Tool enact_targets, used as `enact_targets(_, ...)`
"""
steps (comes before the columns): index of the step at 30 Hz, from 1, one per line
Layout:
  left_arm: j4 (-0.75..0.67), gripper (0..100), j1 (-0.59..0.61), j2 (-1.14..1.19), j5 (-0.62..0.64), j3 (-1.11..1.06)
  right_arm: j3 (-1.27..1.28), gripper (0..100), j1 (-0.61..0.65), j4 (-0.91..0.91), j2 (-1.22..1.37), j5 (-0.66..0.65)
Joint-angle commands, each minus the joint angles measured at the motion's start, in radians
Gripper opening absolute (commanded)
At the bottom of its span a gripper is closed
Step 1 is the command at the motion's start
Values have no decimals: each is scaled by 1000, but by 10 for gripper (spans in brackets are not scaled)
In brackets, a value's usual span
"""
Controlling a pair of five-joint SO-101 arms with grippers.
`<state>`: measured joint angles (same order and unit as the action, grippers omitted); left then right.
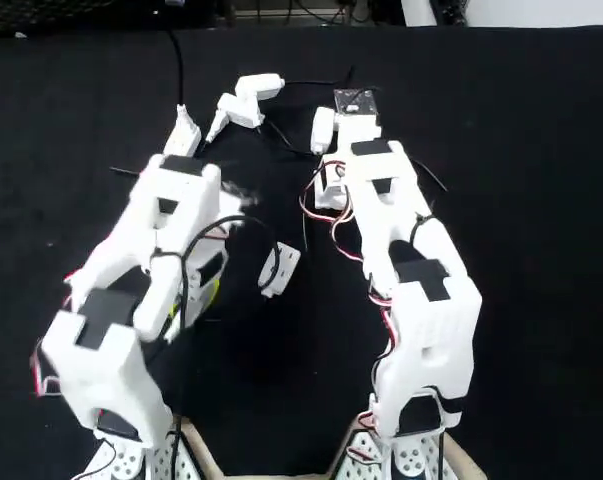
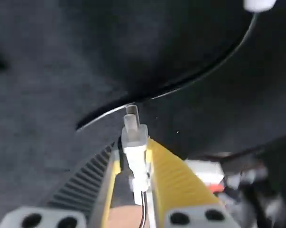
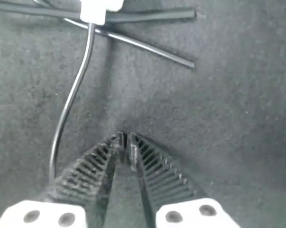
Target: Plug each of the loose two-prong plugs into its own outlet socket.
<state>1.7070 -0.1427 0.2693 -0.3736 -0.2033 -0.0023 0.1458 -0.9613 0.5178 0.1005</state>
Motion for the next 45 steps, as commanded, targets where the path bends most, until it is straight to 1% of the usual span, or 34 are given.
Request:
enact_targets(1,17,29,-79,132,-126,-28,-56,12,20,9,-5,0)
enact_targets(4,12,33,-150,212,-127,-27,-56,12,20,9,-5,-2)
enact_targets(5,9,50,-168,229,-126,-13,-56,12,20,9,-5,-2)
enact_targets(7,14,133,-193,256,-121,21,-56,12,20,9,-5,-2)
enact_targets(9,14,244,-193,261,-72,54,-56,12,20,9,-5,-15)
enact_targets(10,14,284,-191,261,-49,71,-56,12,20,9,-5,-31)
enact_targets(12,14,321,-191,259,-34,99,-56,12,21,9,-4,-44)
enact_targets(17,15,327,-180,256,-18,193,-56,12,21,9,-4,-44)
enact_targets(20,15,327,-131,201,44,248,-56,12,21,11,-4,-44)
enact_targets(24,44,327,-65,66,51,246,-56,12,21,11,-4,-44)
enact_targets(28,52,326,15,-66,49,142,-56,12,21,11,-4,-44)
enact_targets(30,52,325,42,-110,21,58,-56,12,21,11,-4,-44)
enact_targets(32,52,325,41,-133,-17,-38,-56,12,23,11,-4,-44)
enact_targets(34,52,325,33,-146,-17,-107,-56,12,23,11,-4,-44)
enact_targets(42,48,324,35,-141,-21,-223,-56,12,23,11,-4,-44)
enact_targets(45,-32,305,38,-140,-21,-265,-56,12,23,11,-4,-44)
